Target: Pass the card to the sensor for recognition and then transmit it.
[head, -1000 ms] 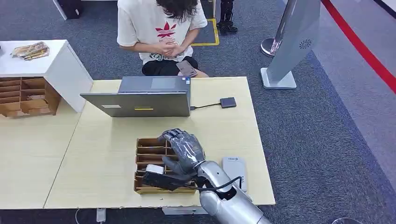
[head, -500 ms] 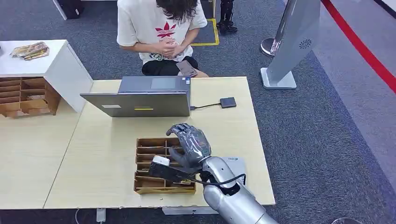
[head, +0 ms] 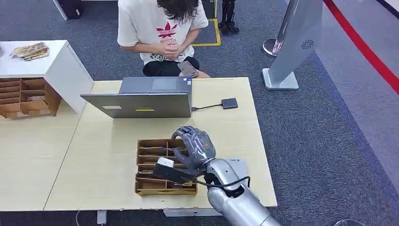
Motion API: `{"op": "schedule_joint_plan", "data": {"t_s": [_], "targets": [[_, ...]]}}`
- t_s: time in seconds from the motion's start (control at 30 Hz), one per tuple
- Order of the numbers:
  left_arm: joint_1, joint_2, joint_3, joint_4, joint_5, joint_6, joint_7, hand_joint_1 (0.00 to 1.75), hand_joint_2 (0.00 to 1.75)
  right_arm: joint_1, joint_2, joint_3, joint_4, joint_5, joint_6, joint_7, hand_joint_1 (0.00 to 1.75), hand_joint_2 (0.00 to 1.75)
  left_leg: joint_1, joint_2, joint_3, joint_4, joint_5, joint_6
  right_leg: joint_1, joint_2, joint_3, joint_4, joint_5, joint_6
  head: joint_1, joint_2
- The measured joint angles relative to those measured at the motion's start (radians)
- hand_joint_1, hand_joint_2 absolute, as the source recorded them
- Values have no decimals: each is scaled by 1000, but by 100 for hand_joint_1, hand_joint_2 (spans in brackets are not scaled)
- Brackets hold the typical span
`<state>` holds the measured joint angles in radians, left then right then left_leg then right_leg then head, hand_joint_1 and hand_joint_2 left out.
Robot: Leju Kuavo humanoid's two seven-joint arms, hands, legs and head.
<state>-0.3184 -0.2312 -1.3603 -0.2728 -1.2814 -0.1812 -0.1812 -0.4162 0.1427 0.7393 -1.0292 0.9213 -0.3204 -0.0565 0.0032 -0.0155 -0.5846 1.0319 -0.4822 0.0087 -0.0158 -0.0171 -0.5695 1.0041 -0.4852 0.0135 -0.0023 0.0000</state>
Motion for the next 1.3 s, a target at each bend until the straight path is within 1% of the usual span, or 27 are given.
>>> {"op": "schedule_joint_plan", "data": {"t_s": [0.07,0.1,0.23,0.5,0.7,0.8,0.9,0.97,1.0,1.1,1.13,1.23,1.3], "targets": [[0,0,0,0,1,0,2,0,0,7,-2,-2,-4,0,6,-5,66,175,0,0,0,0,0,0,0,0,0,0,0,0,0,0],[0,0,0,0,1,0,2,0,0,10,-3,-2,-8,0,7,-8,58,175,0,0,0,0,0,0,0,0,0,0,0,0,0,0],[0,-1,0,0,2,0,2,0,0,20,-6,-6,-44,-12,8,-16,52,175,0,0,0,0,0,0,0,0,0,0,0,0,0,0],[0,-1,0,0,5,0,2,0,0,35,-21,-23,-141,-22,10,-20,56,175,0,0,0,0,0,0,0,0,0,0,0,0,0,0],[0,-1,0,0,6,-1,2,0,0,37,-29,-30,-170,-27,11,-20,56,175,0,0,0,0,0,0,0,0,0,0,0,0,0,0],[0,-1,0,0,6,-1,2,0,0,39,-30,-31,-175,-27,11,-20,56,175,0,0,0,0,0,0,0,0,0,0,0,0,0,0],[0,-1,0,0,6,-1,2,0,0,39,-31,-31,-179,-27,11,-20,63,175,0,0,0,0,0,0,0,1,0,0,0,0,0,0],[0,-2,0,0,6,-2,2,0,0,39,-31,-32,-179,-29,16,-20,63,175,0,0,0,0,0,0,0,1,0,0,0,0,0,0],[0,-2,0,0,6,-2,2,0,0,39,-31,-32,-179,-31,17,-20,66,175,0,0,0,0,0,0,0,1,0,0,0,0,0,0],[0,-2,0,0,6,-3,2,0,0,39,-31,-34,-176,-34,27,-20,65,175,0,0,0,0,0,0,0,1,0,0,0,0,0,0],[0,-2,0,0,6,-3,2,0,0,39,-31,-34,-174,-35,29,-20,68,175,0,0,0,0,0,0,0,0,0,0,0,0,0,0],[-1,-2,0,0,6,-6,-2,0,0,30,-30,-35,-153,-42,43,-20,66,175,0,1,0,0,0,0,0,1,0,0,0,-1,0,0],[-1,-2,0,0,6,-8,-4,0,0,23,-28,-35,-135,-46,49,-20,70,175,0,1,0,0,0,0,0,0,0,0,0,-1,0,0]]}}
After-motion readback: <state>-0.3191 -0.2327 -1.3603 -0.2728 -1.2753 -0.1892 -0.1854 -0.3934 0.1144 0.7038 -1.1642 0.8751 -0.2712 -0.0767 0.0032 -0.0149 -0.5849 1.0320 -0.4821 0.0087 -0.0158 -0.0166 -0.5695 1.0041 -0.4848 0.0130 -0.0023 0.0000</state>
